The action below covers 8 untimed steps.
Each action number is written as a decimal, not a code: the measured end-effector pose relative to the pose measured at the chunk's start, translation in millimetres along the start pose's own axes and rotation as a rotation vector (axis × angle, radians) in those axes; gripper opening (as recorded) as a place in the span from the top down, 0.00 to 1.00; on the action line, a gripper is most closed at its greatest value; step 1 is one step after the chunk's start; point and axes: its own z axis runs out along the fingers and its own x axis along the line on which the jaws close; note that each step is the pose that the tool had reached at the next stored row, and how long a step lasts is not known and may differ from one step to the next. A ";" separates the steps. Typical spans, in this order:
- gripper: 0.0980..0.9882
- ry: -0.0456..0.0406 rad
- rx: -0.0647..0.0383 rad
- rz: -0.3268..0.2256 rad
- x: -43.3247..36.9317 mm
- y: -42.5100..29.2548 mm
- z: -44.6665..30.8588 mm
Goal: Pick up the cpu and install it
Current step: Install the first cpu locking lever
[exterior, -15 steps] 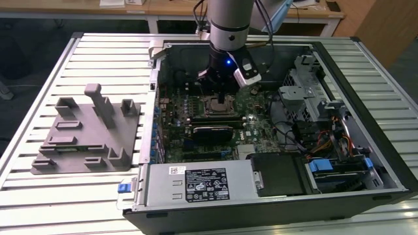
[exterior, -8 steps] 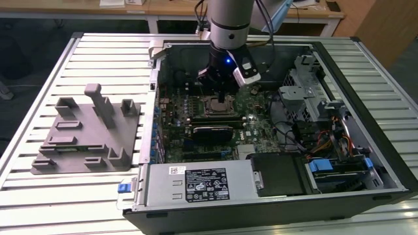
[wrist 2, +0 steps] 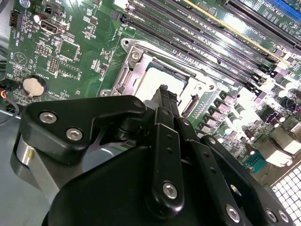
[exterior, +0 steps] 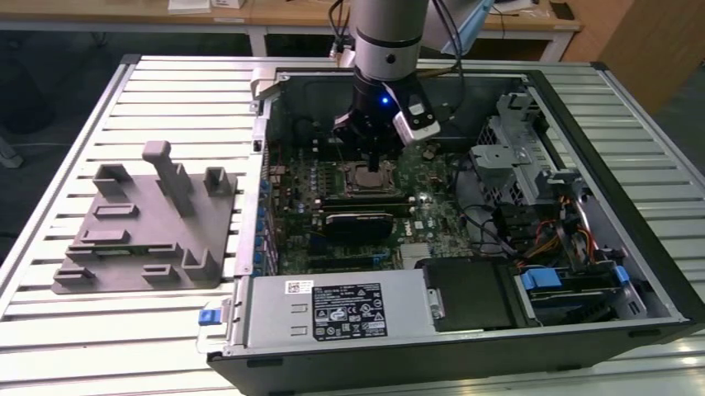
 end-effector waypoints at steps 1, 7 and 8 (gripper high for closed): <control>0.99 0.0000 0.000 0.000 0.0 0.0 0.0; 0.99 0.0000 0.000 0.000 0.0 0.0 0.0; 0.99 0.0000 0.000 0.000 0.0 0.0 0.0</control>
